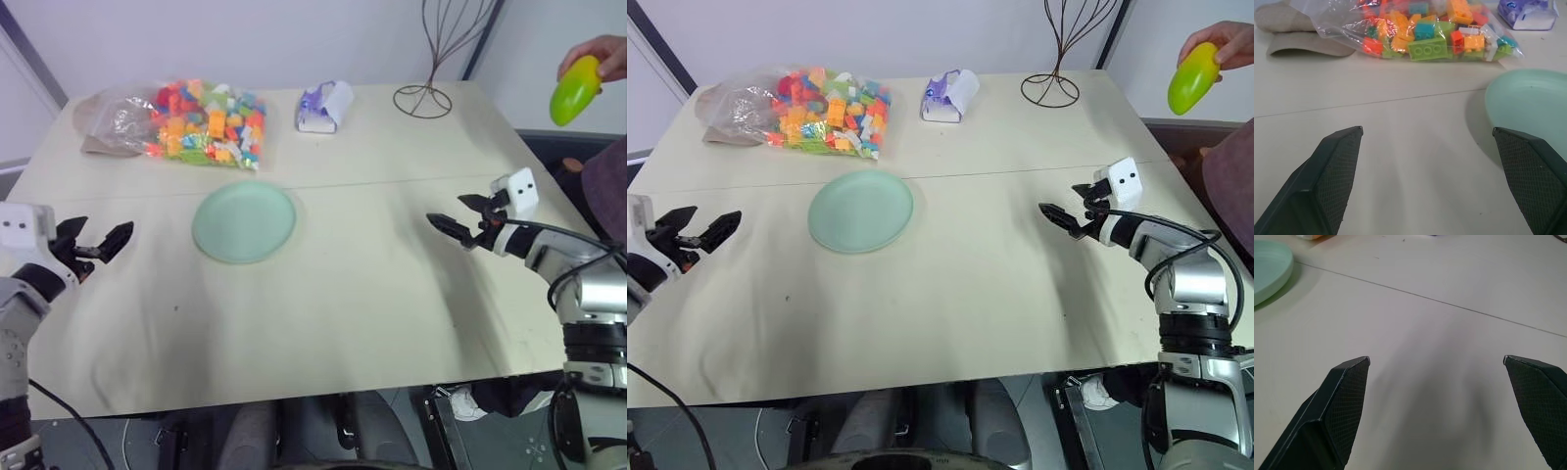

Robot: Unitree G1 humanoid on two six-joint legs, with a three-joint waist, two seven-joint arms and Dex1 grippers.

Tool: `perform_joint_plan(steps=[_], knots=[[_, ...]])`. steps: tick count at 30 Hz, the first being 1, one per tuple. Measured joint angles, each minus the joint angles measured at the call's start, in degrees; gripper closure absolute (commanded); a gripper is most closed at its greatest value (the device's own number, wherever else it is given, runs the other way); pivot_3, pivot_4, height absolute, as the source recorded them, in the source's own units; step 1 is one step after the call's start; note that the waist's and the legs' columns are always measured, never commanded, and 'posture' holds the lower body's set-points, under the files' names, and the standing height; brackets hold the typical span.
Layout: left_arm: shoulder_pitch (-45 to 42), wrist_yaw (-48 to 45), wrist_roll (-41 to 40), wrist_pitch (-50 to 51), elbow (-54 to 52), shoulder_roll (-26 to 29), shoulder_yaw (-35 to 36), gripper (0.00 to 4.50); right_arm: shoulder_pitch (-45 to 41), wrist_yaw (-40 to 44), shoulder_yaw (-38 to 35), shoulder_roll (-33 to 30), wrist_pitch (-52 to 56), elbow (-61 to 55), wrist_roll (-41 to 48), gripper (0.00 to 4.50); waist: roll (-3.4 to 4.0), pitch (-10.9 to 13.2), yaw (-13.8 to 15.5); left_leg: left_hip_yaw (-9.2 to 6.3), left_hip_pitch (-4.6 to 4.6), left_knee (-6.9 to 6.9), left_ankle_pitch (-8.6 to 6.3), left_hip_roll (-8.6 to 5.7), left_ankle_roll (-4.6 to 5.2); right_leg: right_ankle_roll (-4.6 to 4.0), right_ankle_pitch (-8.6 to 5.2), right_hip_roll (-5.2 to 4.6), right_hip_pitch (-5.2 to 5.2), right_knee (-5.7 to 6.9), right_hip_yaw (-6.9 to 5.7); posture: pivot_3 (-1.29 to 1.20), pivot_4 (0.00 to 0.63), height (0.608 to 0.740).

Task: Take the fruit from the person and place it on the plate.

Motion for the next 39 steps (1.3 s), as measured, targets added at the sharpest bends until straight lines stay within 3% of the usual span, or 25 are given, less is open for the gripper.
perform_joint_plan(steps=[39], knots=[[-2.2,0.7,3.8,-2.4,2.2,0.0,-0.6,0.05,0.2,-1.6,0.0,0.4,-0.5,0.9,-0.1,0.0,0.0,0.0,0.0,0.02,0.0,0.0,0.0,0.0,0.0,0.1,0.06,0.01,0.0,0.0,0.0,0.0,0.15,0.74]])
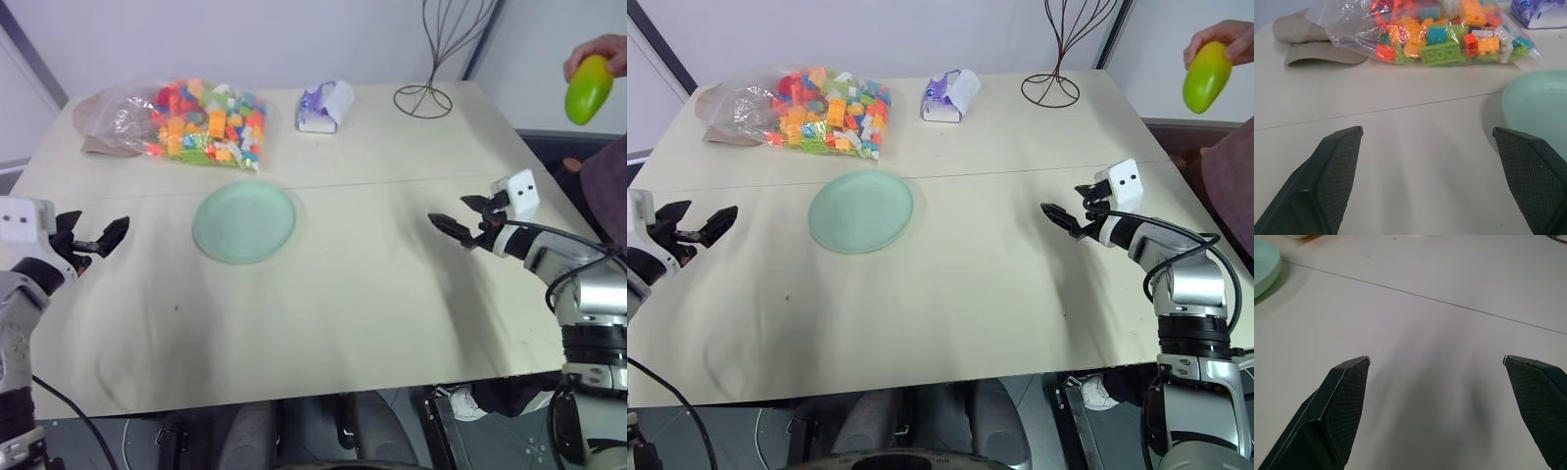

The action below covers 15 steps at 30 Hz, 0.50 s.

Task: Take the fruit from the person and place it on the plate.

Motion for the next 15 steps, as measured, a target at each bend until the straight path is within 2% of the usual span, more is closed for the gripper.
perform_joint_plan(steps=[15], knots=[[-0.2,-0.4,0.3,-0.2,0.0,0.0,-0.1,0.05,0.0,0.5,0.0,0.1,-2.4,2.1,-0.1,0.0,0.0,0.0,0.0,0.0,0.0,0.0,0.0,0.0,0.0,0.01,0.0,0.0,0.0,0.0,0.0,0.0,0.15,0.74]])
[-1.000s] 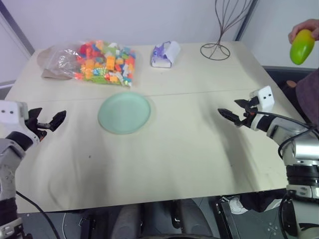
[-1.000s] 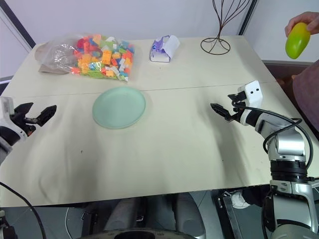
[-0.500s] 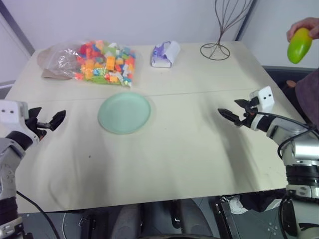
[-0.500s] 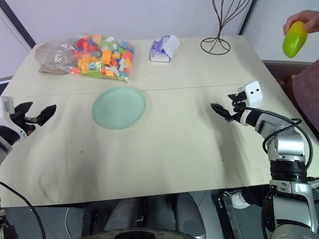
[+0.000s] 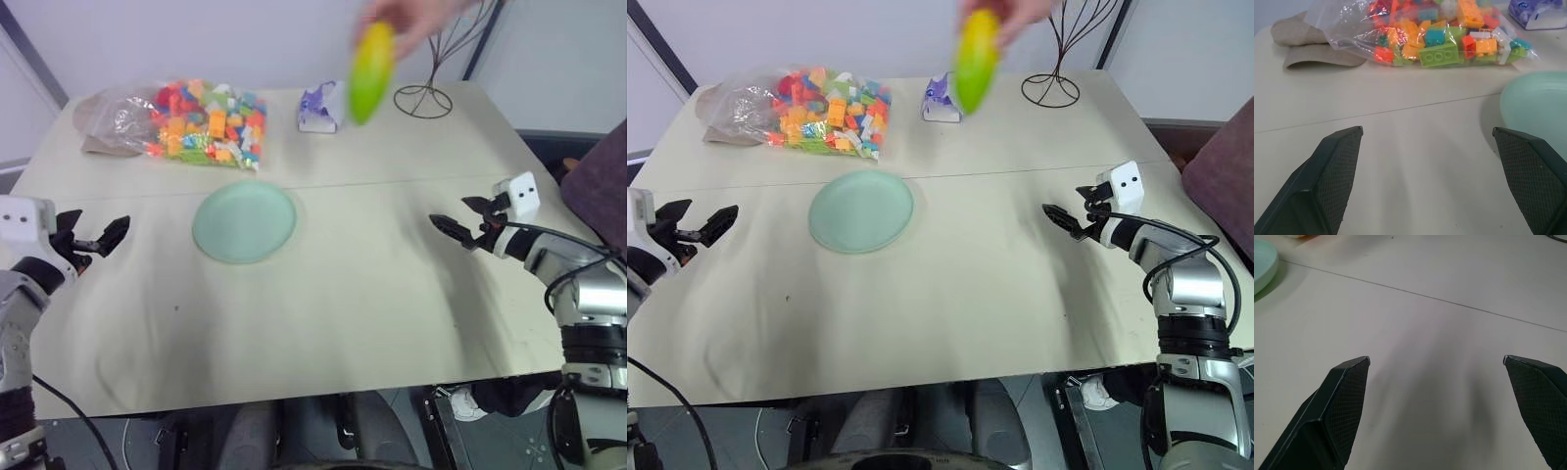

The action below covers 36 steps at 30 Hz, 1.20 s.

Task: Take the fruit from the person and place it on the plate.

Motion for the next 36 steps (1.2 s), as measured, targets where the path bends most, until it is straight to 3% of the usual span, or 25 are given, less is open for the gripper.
perform_joint_plan(steps=[14,22,28,32,36], knots=[[-0.2,-0.4,0.2,0.0,0.0,0.0,-0.1,0.05,0.0,0.7,0.0,0.5,0.0,0.7,0.7,0.0,0.0,0.0,0.0,0.0,0.0,0.0,0.0,0.0,0.0,0.0,0.0,0.0,0.0,0.0,0.0,0.0,0.15,0.74],[-3.0,-3.8,-0.7,-0.1,0.6,0.4,-1.7,0.05,-0.9,4.0,-0.9,2.5,20.1,-18.3,18.9,0.0,-0.01,0.0,0.2,-0.07,0.0,0.02,0.0,0.04,0.0,0.0,0.0,0.0,0.04,-0.01,-0.04,0.0,0.15,0.74],[-20.3,-17.9,-2.5,-1.3,9.1,4.5,-11.3,0.05,-0.6,2.8,3.3,2.6,19.4,-19.0,15.7,0.0,-0.06,0.0,1.2,0.04,-0.01,0.13,0.0,-0.05,0.01,-0.17,-0.1,0.07,0.1,-0.09,-0.07,0.0,0.15,0.74],[-35.3,-22.0,1.9,-8.3,25.5,1.8,-17.8,0.05,-0.4,1.7,3.8,3.2,18.1,-18.2,14.2,0.0,-0.06,0.0,1.1,0.04,-0.02,0.12,0.0,-0.07,0.02,0.06,0.01,0.12,0.1,-0.08,-0.08,0.0,0.15,0.74],[-40.5,-24.5,4.5,-12.5,34.2,-2.0,-21.6,0.05,0.3,0.4,3.6,3.7,17.4,-18.6,13.7,0.0,-0.06,0.0,0.7,0.01,-0.05,0.11,-0.05,-0.06,0.11,0.06,0.01,0.12,0.05,-0.02,-0.09,0.0,0.15,0.74]])
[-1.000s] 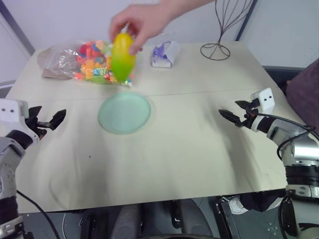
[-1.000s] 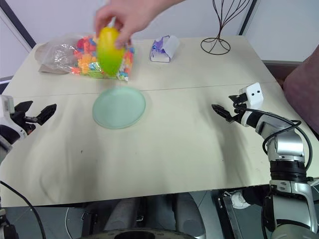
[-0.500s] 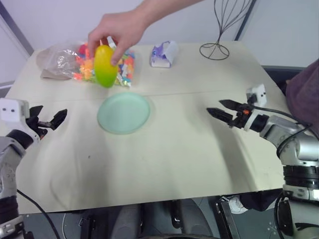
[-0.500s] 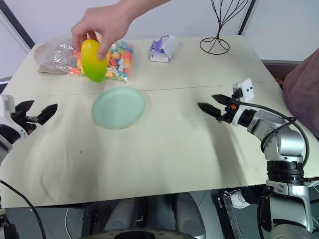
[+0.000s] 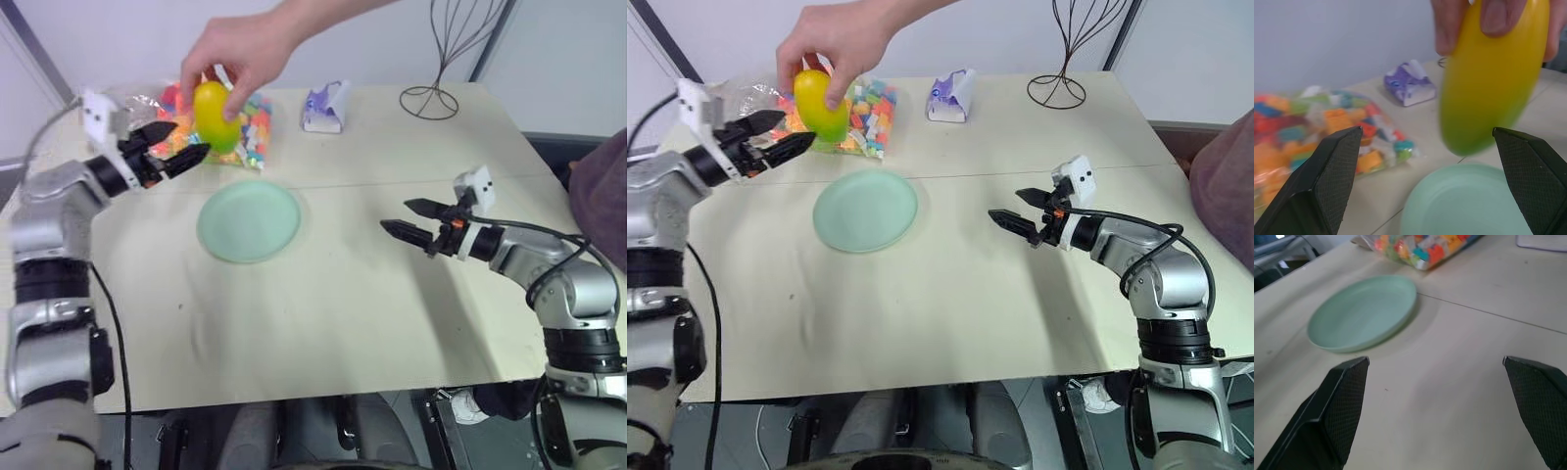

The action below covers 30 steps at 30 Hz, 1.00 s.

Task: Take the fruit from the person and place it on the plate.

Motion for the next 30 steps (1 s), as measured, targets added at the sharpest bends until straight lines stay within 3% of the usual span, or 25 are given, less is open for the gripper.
perform_joint_plan(steps=[14,18,19,30], knots=[[-6.8,-2.9,3.1,-6.5,10.8,-5.0,-1.9,0.05,4.5,-3.8,-2.1,0.9,0.0,-3.8,0.0,0.0,-0.01,0.0,-0.5,-0.04,-0.03,0.03,-0.02,-0.02,0.03,0.03,0.0,-0.03,-0.03,0.04,0.01,0.0,0.15,0.74],[-7.0,-3.2,3.3,-7.2,11.6,-5.7,-1.9,1.83,4.6,-4.3,-2.2,0.9,-0.1,-3.8,0.0,0.0,-0.01,0.0,-0.7,-0.05,-0.03,0.01,-0.02,0.0,0.03,0.03,-0.01,0.0,-0.04,0.05,0.01,0.0,0.15,0.74],[-7.0,-3.2,3.4,-7.2,11.8,-5.8,-1.9,2.06,4.6,-4.4,-2.2,0.9,-0.2,-3.8,0.0,0.0,-0.01,0.0,-0.8,-0.05,-0.03,0.01,-0.02,0.01,0.03,0.03,-0.01,0.01,-0.04,0.06,0.01,0.0,0.15,0.74],[-6.0,-3.4,7.9,-7.3,10.2,-4.2,-5.2,2.05,4.7,-4.8,-2.2,1.1,-1.0,-3.8,-0.1,0.0,-0.01,0.0,-0.7,-0.05,-0.02,0.01,-0.02,0.0,0.03,0.03,-0.01,0.0,-0.04,0.06,0.02,0.0,0.15,0.74]])
